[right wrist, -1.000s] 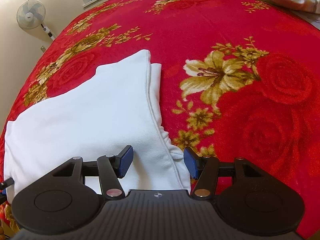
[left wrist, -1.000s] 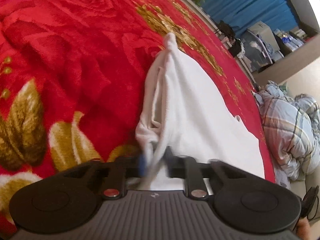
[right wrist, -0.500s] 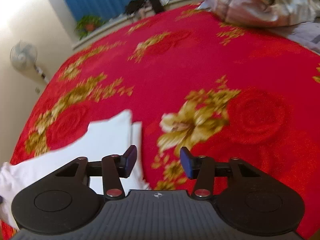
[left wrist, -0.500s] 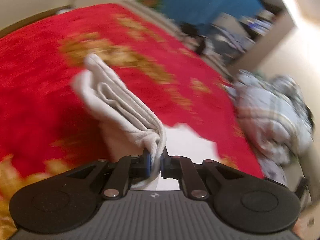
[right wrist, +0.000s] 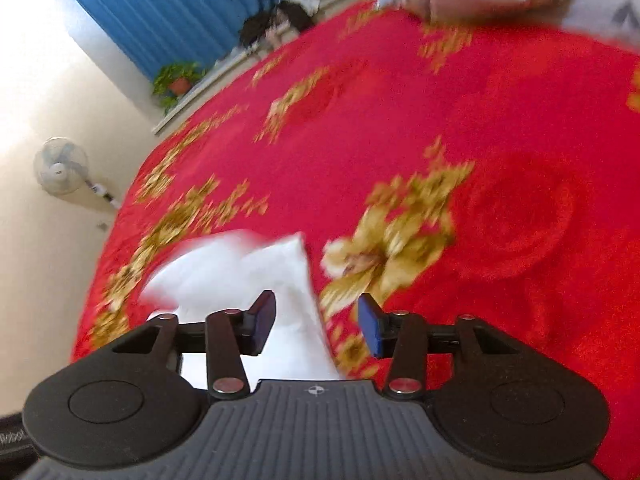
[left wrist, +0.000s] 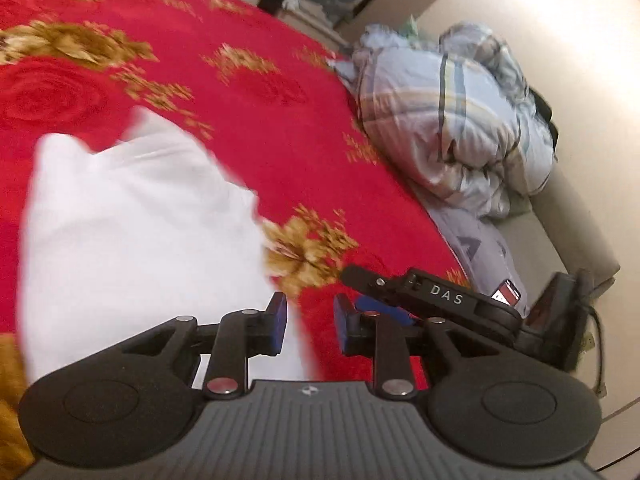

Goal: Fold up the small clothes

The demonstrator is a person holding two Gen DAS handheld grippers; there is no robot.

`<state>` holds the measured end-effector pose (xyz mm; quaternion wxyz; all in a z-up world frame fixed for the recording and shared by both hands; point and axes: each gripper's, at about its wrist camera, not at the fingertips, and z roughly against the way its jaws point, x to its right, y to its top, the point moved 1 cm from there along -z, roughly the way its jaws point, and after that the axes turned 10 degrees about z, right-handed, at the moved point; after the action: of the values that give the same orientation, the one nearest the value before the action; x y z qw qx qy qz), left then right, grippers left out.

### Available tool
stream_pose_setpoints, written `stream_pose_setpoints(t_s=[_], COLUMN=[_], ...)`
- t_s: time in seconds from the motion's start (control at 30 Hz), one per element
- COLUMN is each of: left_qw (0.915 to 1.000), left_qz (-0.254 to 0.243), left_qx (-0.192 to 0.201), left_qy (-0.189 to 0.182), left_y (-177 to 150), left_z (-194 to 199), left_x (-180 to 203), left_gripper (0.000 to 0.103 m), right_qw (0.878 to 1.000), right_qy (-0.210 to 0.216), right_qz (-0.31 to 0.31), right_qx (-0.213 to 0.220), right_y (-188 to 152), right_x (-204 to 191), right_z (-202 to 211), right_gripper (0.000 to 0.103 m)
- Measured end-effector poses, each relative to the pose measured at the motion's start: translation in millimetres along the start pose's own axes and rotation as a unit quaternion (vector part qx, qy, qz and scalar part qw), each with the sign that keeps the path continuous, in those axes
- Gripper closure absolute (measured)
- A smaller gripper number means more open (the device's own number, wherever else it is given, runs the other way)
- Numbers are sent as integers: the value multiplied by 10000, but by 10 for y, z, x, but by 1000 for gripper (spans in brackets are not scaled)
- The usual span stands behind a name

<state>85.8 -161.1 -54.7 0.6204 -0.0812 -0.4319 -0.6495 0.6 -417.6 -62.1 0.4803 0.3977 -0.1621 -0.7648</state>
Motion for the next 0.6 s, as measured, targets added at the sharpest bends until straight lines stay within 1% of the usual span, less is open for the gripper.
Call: stream_pose_setpoints(t_s=[0.07,0.13,0.2,0.27,0.33,0.37,0.4,0.43,0.47,0.5,0.53,0.6], left_qw=[9996,9982,9965,9956,9961,9958,9937,9905,9885,9883,9883,9907], left_qz=[44,98,107,32,53,11,-76,-187,-306,-411,-470,-332], left_qx=[151,208,228,273,186,49,-83,-248,-332,-294,-256,-105], left_qy=[220,551,802,896,858,914,1111,1343,1443,1441,1429,1317], left_y=[7,-20,-37,-65,-99,-157,-221,-286,-331,-349,-345,-263], left_z=[179,292,352,360,312,255,177,89,27,34,64,124], left_x=[-266,-511,-693,-795,-887,-951,-1012,-1055,-1058,-1038,-1022,-1011], left_gripper=[75,75,75,75,75,75,77,80,82,81,80,76], right_qw=[9997,9988,9969,9939,9918,9914,9912,9910,9908,9909,9912,9921], right_qy=[111,94,-66,-318,-475,-506,-514,-517,-478,-431,-388,-349], right_qz=[-95,-55,163,341,348,333,342,363,376,348,290,277], right_qx=[-198,-474,-768,-1001,-1134,-1161,-1173,-1183,-1206,-1230,-1235,-1174], right_y=[-59,-128,-207,-306,-374,-398,-412,-427,-446,-467,-483,-488], right_x=[7,-10,-55,-82,-63,-60,-62,-64,-68,-53,-36,-19], right_z=[-85,-183,-289,-386,-452,-471,-473,-485,-494,-488,-478,-433], right_gripper=[51,48,47,47,47,48,49,53,69,90,94,95])
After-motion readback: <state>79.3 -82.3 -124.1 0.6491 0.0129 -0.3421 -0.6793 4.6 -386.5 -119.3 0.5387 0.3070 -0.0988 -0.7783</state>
